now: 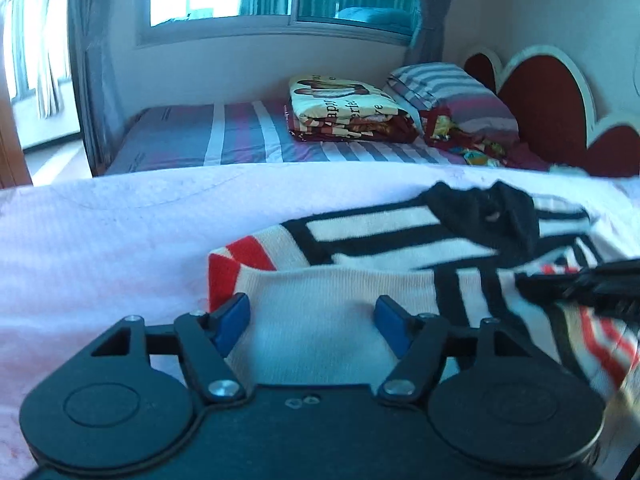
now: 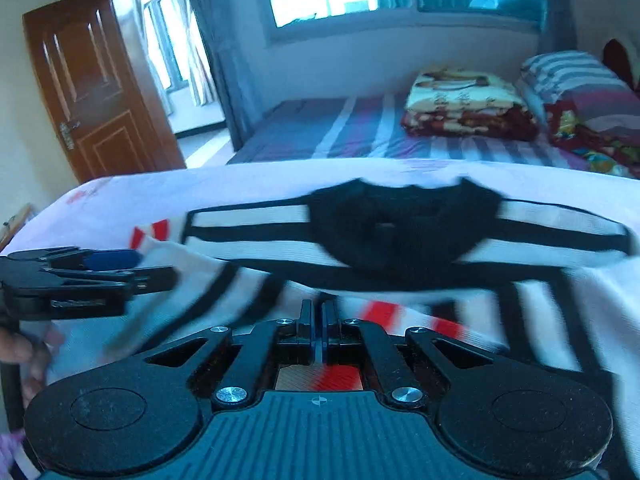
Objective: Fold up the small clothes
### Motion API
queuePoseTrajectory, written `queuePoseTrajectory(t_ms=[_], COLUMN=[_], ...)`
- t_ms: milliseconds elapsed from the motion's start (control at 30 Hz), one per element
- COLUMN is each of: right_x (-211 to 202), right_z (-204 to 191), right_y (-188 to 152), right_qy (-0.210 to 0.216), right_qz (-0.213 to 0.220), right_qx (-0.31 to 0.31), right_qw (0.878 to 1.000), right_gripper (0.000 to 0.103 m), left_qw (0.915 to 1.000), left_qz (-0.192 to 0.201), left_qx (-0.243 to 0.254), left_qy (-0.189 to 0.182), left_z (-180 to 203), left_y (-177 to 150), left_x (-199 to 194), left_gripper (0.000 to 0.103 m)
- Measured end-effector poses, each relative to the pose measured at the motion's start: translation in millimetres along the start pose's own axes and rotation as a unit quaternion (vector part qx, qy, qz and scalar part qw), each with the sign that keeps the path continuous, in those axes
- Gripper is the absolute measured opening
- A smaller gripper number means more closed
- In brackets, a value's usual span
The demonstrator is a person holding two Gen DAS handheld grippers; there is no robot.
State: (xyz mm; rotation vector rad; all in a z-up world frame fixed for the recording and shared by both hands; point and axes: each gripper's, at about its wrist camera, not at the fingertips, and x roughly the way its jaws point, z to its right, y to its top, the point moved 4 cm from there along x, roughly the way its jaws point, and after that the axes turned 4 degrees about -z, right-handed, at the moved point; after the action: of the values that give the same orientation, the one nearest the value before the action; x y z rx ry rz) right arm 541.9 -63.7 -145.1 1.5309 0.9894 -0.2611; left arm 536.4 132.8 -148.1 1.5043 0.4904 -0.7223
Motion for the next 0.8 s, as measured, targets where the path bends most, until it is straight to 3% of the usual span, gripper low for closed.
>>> queuePoseTrajectory(t_ms=[133, 200, 333, 467, 600, 800], right_x=[-30, -38, -64, -84, -77, -95], right_z=[45, 60, 65, 63, 57, 67], right_y=[-17, -21, -15, -23, -42, -51], right_qy=[-0.055, -0.033, -0.051, -0.017, -0.027, -0.021], right_qz=[0.006, 0.005, 0.02, 0.024, -0.013, -0.002], right_qx=[0.023, 0.048, 0.064, 0.07, 0.049, 0.062], right_qw=[0.998, 0.998, 0.996, 0.997, 0.998, 0.998], right_gripper=[0.0, 0.0, 0.0, 0.0, 0.0, 0.0], left_qw=[0.9998, 0.9998, 0.9992, 0.9989, 0.9995, 0.9997], left_qz=[0.004, 0.006, 0.005, 0.039, 0.006, 0.013], left_qx=[0.016, 0.013, 0.017, 0.022, 0.03, 0.016], left_qy=[0.012, 0.015, 0.036, 0.009, 0.002, 0.014], left_z=[5, 6, 15, 44, 70, 67], left_y=[-3, -2, 1, -13, -39, -52], left_x=[-1, 1, -20, -58, -49, -53], left_gripper=[0.07, 0.07, 0.069, 0.072, 0.073, 0.073])
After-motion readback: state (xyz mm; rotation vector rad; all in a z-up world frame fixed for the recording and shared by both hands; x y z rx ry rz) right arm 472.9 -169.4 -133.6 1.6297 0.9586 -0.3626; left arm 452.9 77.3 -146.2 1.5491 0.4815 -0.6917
